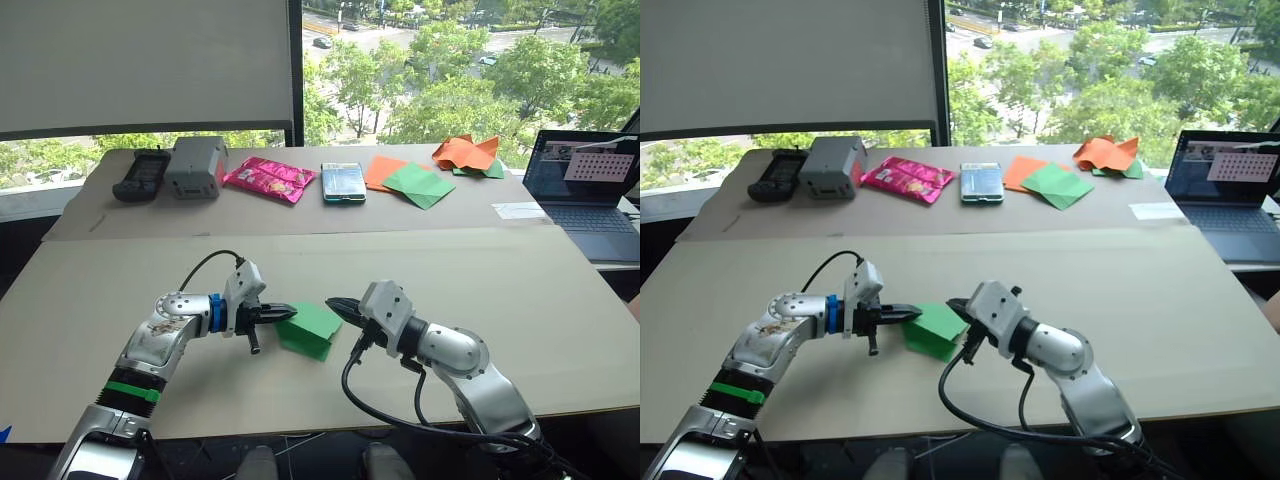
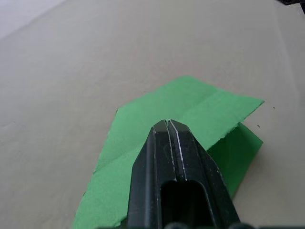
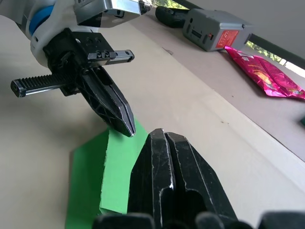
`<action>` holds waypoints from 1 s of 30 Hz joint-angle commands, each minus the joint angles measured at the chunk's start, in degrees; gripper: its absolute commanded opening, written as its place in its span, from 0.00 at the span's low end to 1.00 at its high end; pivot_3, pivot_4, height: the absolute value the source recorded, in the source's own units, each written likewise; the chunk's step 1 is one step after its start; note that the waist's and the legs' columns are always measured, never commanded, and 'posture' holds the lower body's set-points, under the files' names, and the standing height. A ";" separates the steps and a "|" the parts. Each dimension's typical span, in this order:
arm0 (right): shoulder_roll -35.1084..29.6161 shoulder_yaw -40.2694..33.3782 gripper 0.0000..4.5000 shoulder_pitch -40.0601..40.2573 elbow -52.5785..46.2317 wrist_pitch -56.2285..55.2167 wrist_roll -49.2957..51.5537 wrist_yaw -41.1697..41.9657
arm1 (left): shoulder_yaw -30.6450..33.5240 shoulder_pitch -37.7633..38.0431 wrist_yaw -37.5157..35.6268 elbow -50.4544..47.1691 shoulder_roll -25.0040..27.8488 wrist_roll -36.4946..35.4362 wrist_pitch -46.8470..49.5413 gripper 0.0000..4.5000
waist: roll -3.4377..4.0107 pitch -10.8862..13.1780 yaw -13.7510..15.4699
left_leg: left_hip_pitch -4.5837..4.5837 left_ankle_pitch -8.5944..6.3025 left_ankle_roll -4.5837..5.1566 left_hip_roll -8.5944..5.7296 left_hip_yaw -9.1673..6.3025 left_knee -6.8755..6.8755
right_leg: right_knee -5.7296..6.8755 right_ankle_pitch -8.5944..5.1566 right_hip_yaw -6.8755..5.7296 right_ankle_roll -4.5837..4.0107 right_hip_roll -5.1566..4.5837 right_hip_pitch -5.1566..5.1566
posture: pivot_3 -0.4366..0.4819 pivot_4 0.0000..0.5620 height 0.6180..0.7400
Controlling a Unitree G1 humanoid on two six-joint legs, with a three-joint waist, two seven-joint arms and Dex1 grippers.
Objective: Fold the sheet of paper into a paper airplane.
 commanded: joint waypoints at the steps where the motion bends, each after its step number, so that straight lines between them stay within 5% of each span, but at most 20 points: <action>1: 0.42 -2.00 0.01 -0.28 -2.08 2.95 1.60 -1.40 | 0.53 1.82 -0.98 -3.14 1.03 -0.15 0.05 0.00 | 0.00 0.00 -0.01 | 0.01 0.00 0.00 0.00 0.00 0.00 | 0.00 0.00 0.00 0.00 0.00 0.00 | 0.48 0.27 0.82; 10: 0.60 -2.95 0.01 -0.07 -2.93 8.69 5.70 -1.35 | 0.81 3.02 0.53 -3.44 -0.57 -0.09 0.71 0.00 | 0.00 0.02 0.15 | -0.05 0.00 0.00 0.00 -0.01 0.03 | -0.01 0.00 -0.01 0.00 -0.01 0.00 | 0.48 0.27 0.82; 21: 5.87 -8.99 0.83 0.74 1.18 23.21 14.26 -5.76 | 1.28 4.72 0.86 -6.26 -0.17 -0.58 2.37 0.00 | 0.01 0.02 0.07 | -0.03 0.00 0.01 0.00 -0.02 0.01 | 0.02 0.00 -0.01 0.00 0.01 0.00 | 0.48 0.27 0.82; 30: 13.32 -14.91 0.83 0.90 2.75 35.31 25.31 -8.50 | 1.82 5.59 1.26 -7.19 0.11 -0.69 3.05 0.00 | 0.06 0.02 -0.01 | -0.04 0.00 0.01 0.00 -0.04 0.00 | 0.02 0.00 -0.01 0.00 0.01 -0.01 | 0.48 0.27 0.82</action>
